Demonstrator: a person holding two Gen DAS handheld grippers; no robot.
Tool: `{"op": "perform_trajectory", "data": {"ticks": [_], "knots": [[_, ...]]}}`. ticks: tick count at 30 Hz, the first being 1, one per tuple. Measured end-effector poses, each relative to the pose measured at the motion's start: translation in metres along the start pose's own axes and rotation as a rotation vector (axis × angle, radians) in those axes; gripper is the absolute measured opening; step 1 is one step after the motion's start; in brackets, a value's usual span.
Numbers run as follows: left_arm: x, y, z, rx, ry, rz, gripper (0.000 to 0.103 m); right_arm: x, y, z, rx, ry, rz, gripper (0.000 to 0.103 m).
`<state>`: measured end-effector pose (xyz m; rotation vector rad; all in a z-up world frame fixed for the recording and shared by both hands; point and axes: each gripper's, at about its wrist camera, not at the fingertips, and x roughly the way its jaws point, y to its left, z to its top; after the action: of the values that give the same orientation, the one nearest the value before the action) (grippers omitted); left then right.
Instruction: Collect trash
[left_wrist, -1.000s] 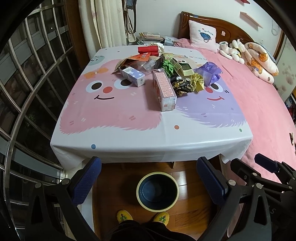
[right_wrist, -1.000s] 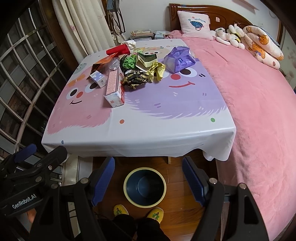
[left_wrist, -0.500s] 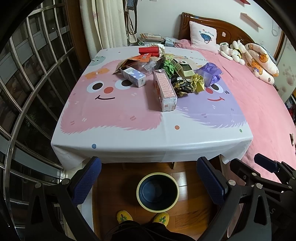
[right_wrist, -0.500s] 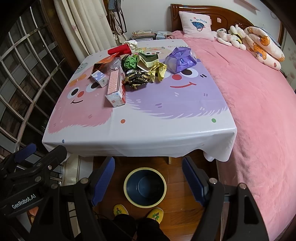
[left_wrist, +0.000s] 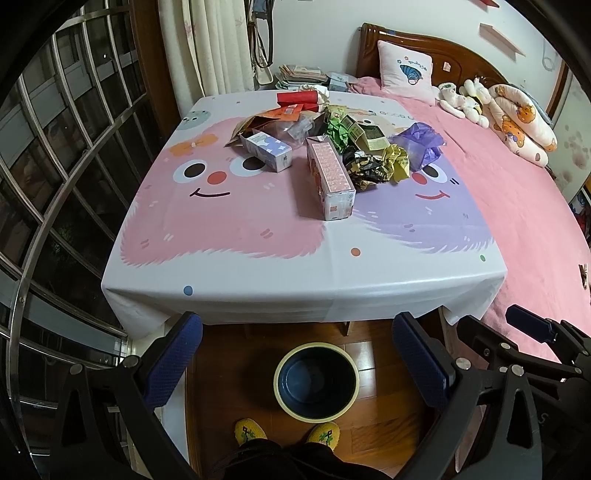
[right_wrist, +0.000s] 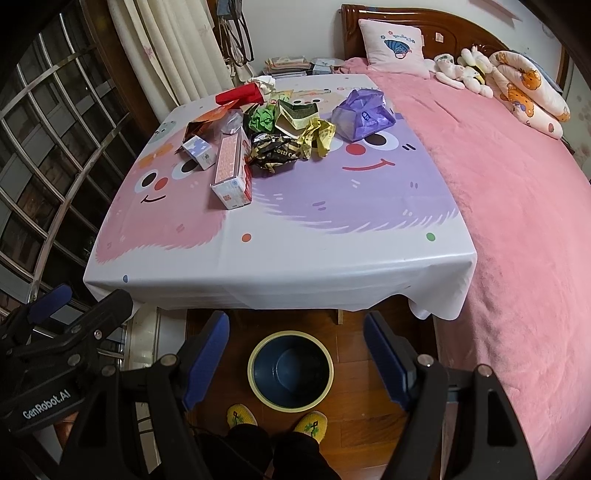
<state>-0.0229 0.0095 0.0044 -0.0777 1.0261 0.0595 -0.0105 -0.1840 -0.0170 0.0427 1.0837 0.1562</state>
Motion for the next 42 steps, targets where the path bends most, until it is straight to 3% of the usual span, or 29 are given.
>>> {"op": "perform_trajectory", "data": {"ticks": [16, 24, 30, 37, 42], "knots": [[0.008, 0.003, 0.004, -0.022, 0.028, -0.004, 0.102, 0.006, 0.001, 0.008, -0.012, 0.006, 0.031, 0.076], [0.002, 0.014, 0.021, -0.024, -0.022, 0.018, 0.102, 0.010, 0.008, 0.029, -0.023, -0.016, 0.064, 0.076], [0.011, 0.032, 0.050, -0.004, -0.025, 0.030, 0.102, 0.020, 0.025, 0.058, -0.039, -0.016, 0.093, 0.072], [0.040, 0.061, 0.099, 0.025, 0.056, 0.011, 0.102, 0.049, 0.058, 0.106, -0.034, 0.018, 0.136, 0.071], [0.063, 0.082, 0.134, 0.045, 0.097, -0.017, 0.102, 0.082, 0.081, 0.140, -0.041, 0.048, 0.123, 0.062]]}}
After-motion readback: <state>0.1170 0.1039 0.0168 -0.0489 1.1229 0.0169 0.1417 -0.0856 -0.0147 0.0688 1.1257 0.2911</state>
